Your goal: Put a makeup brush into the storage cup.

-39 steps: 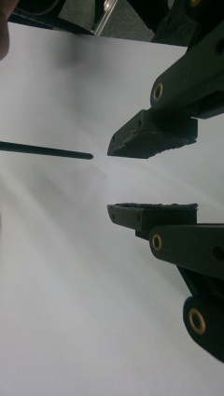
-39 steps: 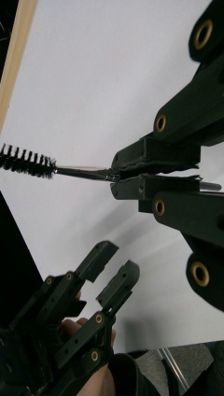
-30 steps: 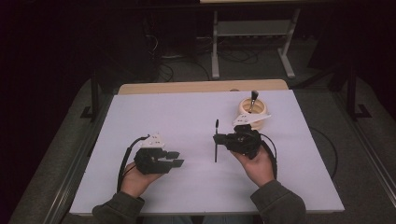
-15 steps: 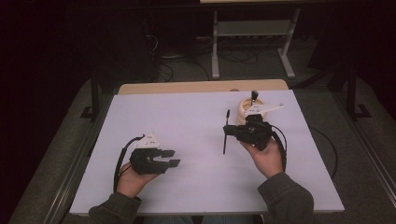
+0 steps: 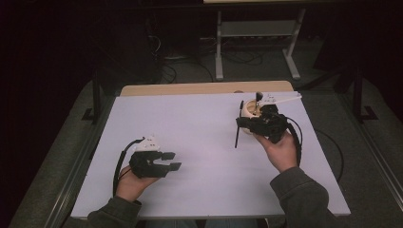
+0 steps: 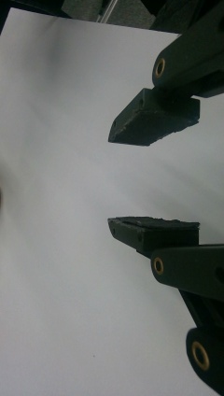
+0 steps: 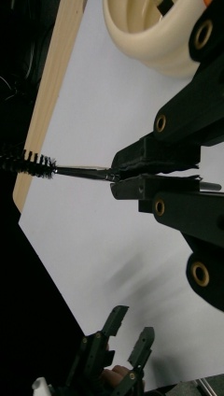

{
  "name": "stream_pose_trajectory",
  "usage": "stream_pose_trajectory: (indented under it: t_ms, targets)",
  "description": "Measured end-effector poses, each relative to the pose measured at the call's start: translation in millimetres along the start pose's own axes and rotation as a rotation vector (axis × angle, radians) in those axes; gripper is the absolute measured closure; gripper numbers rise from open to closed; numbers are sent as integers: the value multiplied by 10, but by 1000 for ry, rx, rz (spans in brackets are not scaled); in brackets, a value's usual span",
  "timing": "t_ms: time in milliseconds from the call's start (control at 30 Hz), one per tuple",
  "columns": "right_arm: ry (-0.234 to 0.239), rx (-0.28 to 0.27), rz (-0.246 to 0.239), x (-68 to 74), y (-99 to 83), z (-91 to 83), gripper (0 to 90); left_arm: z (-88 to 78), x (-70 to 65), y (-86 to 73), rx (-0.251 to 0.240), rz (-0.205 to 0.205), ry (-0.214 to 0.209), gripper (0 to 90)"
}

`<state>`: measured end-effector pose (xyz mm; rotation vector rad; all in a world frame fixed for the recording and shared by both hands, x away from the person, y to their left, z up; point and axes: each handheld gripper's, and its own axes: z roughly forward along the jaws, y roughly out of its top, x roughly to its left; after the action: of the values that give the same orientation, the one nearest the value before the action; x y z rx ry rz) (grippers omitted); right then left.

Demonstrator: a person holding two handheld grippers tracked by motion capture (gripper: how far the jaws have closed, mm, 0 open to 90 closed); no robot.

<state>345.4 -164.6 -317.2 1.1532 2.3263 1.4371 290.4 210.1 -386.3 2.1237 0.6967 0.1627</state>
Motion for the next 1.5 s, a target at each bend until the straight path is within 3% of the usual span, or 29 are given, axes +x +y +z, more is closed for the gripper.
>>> stream_pose_trajectory:
  t_ms: [400,733,800,933,1500]
  targets:
    - [-50,-11,21,-164,165,-153,846,-30,17,-3,-6,-9,-4,481]
    - [-105,-15,63,-431,301,-254,846,-40,17,-3,-10,-23,10,443]
    - [-118,-10,73,-469,323,-262,846,-48,31,2,-8,-3,14,440]
    - [-135,-12,81,-537,361,-268,846,-48,30,2,-7,-5,13,433]
    - [-206,-59,133,-769,566,-362,846,-50,34,1,-9,-22,10,410]
